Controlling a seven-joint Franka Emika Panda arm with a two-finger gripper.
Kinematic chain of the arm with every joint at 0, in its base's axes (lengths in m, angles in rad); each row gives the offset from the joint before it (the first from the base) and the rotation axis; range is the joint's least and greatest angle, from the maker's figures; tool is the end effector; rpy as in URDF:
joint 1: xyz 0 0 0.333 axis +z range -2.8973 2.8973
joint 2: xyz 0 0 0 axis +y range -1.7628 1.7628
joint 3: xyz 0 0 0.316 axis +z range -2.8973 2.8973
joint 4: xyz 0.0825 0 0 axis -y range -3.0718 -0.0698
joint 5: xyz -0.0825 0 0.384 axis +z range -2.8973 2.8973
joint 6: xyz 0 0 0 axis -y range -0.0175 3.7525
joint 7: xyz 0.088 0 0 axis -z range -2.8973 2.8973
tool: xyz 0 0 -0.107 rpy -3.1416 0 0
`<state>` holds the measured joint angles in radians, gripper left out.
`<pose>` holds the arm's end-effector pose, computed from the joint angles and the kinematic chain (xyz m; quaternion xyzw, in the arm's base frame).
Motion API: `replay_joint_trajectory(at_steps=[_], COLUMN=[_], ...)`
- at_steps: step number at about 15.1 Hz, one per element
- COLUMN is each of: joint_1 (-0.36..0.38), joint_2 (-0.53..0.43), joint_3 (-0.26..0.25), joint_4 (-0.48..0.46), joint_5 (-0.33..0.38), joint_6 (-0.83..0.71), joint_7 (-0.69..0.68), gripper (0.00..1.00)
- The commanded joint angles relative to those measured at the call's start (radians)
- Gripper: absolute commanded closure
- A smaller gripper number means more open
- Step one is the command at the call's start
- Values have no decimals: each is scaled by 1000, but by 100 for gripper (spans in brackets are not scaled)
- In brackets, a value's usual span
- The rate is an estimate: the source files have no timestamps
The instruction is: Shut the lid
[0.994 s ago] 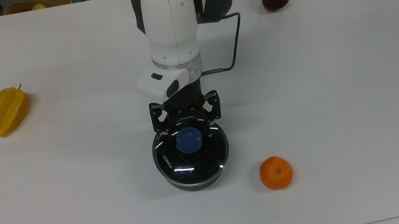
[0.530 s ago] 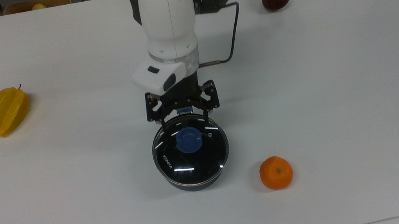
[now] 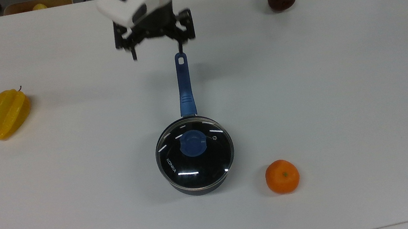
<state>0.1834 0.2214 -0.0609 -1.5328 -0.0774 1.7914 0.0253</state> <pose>0.6300 0.0745 0.5312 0.9972 0.0571 0.0220 0.0431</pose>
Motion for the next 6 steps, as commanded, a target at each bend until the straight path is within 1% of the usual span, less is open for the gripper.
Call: replay_joint_trajectory(at_steps=[1, 2, 3, 6], joint_1=[-57, -67, -77, -81], joint_2=[-154, -204, -226, -246], joint_3=[0, 0, -2, -2], joint_4=[-87, -121, -135, -133], joint_5=[-13, -12, -10, -5], joint_6=[-114, -128, -124, -133], joint_7=[-8, -8, -8, -8], gripper=[0, 0, 0, 0])
